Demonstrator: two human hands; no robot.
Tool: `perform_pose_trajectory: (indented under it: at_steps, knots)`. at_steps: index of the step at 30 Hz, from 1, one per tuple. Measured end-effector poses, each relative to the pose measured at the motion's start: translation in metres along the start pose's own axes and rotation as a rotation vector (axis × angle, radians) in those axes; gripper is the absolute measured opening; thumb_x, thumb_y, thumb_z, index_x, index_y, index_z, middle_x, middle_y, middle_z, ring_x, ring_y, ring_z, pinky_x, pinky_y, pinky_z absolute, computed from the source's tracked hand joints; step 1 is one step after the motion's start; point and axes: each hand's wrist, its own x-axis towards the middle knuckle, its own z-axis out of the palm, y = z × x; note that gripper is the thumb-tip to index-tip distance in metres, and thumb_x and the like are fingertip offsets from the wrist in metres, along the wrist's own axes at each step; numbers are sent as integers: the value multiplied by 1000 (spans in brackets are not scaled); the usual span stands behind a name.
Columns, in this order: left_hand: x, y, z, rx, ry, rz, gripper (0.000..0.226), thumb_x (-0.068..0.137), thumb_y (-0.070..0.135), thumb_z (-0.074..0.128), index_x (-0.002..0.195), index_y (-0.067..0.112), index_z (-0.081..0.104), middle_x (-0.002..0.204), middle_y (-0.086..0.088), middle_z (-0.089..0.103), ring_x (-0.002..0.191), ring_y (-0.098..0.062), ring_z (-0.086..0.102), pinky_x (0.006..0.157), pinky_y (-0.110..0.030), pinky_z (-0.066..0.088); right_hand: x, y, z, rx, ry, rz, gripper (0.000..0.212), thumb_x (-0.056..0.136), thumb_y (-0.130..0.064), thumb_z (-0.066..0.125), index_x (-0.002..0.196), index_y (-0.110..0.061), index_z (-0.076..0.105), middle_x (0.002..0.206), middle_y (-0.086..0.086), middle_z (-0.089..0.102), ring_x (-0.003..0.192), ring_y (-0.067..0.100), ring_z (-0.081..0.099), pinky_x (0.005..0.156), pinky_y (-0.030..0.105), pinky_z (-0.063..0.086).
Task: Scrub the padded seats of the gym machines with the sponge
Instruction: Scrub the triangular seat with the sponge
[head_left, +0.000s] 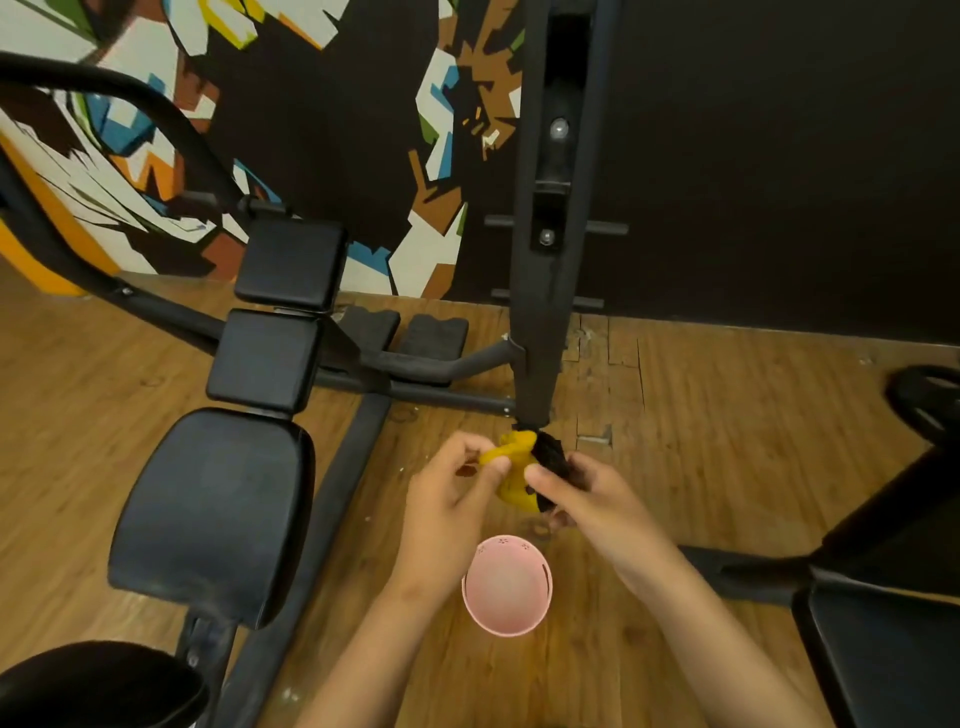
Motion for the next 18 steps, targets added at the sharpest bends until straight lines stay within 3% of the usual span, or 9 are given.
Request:
perform_pose_trajectory:
  at_steps: [4, 7, 10, 13, 15, 18]
  knots:
    - [4, 1, 4, -272, 146, -166, 11, 95, 17, 57, 89, 10, 63, 84, -5, 69, 82, -19, 65, 76, -26, 52, 6, 3, -6, 82, 10, -12, 19, 87, -28, 66, 106, -26, 64, 94, -5, 73, 86, 13, 70, 70, 23, 56]
    - [0, -1, 7, -383, 209, -296, 15, 95, 23, 56, 90, 14, 66, 88, -5, 70, 86, -18, 65, 83, -34, 51, 10, 5, -8, 215, -25, 36, 20, 89, -17, 65, 109, -22, 65, 96, 0, 74, 86, 17, 70, 70, 28, 54]
    - [-4, -2, 2, -411, 186, -284, 15, 90, 31, 57, 90, 20, 67, 94, -10, 69, 93, -29, 64, 89, -44, 52, 12, 6, -5, 121, 31, 48, 29, 89, -14, 65, 115, -27, 60, 111, 0, 69, 95, 15, 68, 78, 28, 56]
    - [-1, 6, -8, -316, 157, -166, 6, 88, 29, 61, 86, 27, 66, 88, -5, 69, 88, -21, 66, 79, -30, 53, 8, -4, -6, -178, 165, -137, 53, 84, -25, 72, 128, -41, 46, 121, -21, 52, 109, -3, 50, 81, 11, 44]
    - [-1, 12, -13, -261, 107, -81, 5, 89, 30, 67, 85, 34, 67, 87, 1, 69, 88, -16, 66, 77, -27, 52, 4, -16, -6, -279, 128, -311, 61, 82, -30, 72, 131, -51, 40, 124, -35, 39, 118, -12, 37, 85, 6, 34]
    - [-7, 16, -14, -97, 32, 18, 6, 84, 34, 72, 90, 33, 69, 96, 7, 70, 101, -21, 64, 85, -33, 52, 5, -26, -4, -412, 79, -544, 46, 83, -25, 72, 116, -52, 53, 123, -39, 42, 126, -11, 31, 97, 3, 25]
